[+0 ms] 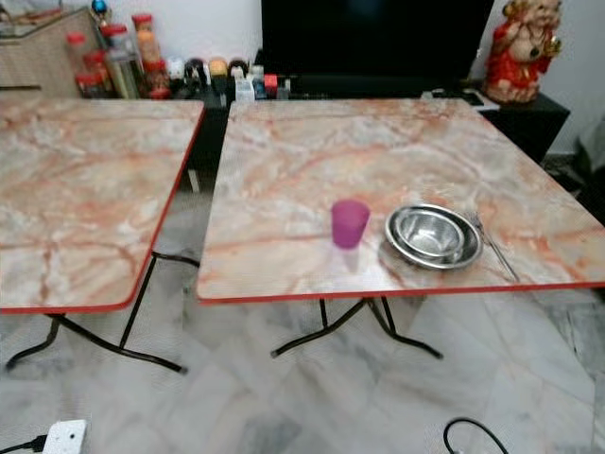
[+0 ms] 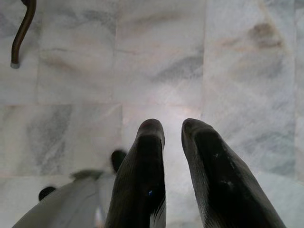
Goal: Setting the table
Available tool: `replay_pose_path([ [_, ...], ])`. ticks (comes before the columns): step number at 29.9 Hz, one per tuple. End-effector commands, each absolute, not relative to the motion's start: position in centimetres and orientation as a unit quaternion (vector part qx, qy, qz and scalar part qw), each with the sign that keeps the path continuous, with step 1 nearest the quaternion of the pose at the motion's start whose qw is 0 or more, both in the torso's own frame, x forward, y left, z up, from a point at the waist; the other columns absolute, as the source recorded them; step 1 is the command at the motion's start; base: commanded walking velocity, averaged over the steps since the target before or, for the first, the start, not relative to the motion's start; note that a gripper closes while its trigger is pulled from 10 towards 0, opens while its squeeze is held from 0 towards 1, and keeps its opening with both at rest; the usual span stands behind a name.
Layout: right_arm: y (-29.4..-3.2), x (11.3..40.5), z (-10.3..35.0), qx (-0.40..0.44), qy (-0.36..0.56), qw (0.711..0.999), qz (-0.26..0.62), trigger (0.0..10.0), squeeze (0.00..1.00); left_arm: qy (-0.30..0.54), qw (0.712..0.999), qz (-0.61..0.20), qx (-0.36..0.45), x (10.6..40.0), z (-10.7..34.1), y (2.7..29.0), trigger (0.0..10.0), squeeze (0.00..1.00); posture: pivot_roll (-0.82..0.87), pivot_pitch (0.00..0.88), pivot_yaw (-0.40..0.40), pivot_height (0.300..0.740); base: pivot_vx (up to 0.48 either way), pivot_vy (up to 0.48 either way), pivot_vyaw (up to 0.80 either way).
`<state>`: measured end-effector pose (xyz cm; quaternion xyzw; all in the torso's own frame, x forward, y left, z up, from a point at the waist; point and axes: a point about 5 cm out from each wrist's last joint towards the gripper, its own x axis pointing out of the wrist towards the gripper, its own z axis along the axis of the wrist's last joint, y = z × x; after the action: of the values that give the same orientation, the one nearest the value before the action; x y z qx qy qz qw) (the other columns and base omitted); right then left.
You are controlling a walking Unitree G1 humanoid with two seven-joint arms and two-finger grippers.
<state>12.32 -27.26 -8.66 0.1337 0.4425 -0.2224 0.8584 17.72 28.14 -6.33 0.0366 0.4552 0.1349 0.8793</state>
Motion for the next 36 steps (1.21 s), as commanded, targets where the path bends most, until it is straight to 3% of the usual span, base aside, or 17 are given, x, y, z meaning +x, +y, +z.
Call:
replay_pose_path([
  [1, -27.67, 11.61, -8.74, 0.134, 0.446, 0.854, -0.234, 10.0, 0.0, 0.456, 0.88, 0.124, 0.044, 17.98, -6.34, 27.8, 10.0, 0.0, 0.01, 0.045, -0.013, 0.74, 0.0, 0.48, 0.0],
  [16, -27.66, 11.64, -8.69, 0.118, 0.446, 0.859, -0.222, 10.0, 0.0, 0.457, 0.88, 0.12, 0.046, 17.86, -6.4, 27.77, 10.0, 0.0, 0.01, 0.015, -0.013, 0.74, 0.0, 0.48, 0.0],
  [30, -27.85, 11.41, -8.69, 0.1, 0.451, 0.859, -0.223, 10.0, 0.0, 0.458, 0.88, 0.121, 0.043, 17.66, -6.53, 27.67, 10.0, 0.0, 0.02, 0.0, -0.022, 0.74, 0.0, 0.48, 0.44],
  [36, -27.71, 11.27, -8.8, 0.112, 0.451, 0.855, -0.229, 10.0, 0.0, 0.458, 0.88, 0.119, 0.044, 17.59, -6.55, 27.69, 10.0, 0.0, 0.02, 0.0, -0.019, 0.74, 0.0, 0.48, 0.0],
])
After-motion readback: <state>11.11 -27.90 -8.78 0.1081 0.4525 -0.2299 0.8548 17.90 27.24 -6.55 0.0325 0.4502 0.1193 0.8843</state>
